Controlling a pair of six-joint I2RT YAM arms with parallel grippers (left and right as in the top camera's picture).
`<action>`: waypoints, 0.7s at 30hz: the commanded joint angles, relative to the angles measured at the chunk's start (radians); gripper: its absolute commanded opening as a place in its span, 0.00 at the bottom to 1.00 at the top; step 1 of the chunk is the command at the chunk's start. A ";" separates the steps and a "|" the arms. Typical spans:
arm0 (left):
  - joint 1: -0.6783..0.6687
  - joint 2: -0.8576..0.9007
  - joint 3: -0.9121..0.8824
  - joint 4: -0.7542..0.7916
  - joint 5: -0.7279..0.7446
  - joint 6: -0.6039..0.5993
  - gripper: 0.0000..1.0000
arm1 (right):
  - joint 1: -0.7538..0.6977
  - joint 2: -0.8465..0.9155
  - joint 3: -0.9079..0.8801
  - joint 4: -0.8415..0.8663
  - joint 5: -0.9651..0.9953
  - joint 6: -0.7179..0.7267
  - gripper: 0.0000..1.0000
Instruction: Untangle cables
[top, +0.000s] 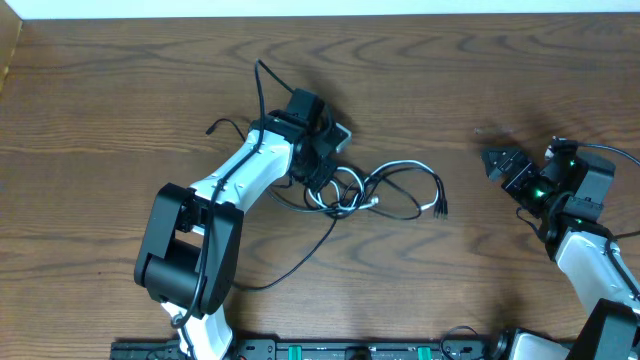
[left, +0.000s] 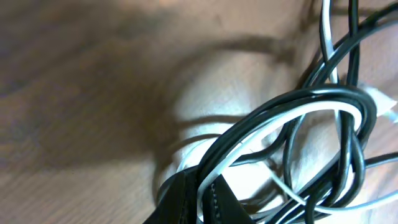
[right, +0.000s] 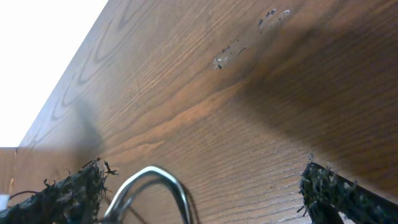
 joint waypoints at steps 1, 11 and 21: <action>0.000 -0.016 0.029 0.026 0.014 -0.185 0.08 | -0.007 -0.001 -0.002 0.001 -0.007 0.004 0.99; 0.000 -0.337 0.040 0.040 0.017 -0.265 0.07 | -0.007 -0.001 -0.002 0.157 -0.309 -0.048 0.82; 0.000 -0.716 0.040 0.094 0.017 -0.269 0.07 | 0.120 -0.001 -0.002 0.738 -0.639 0.258 0.87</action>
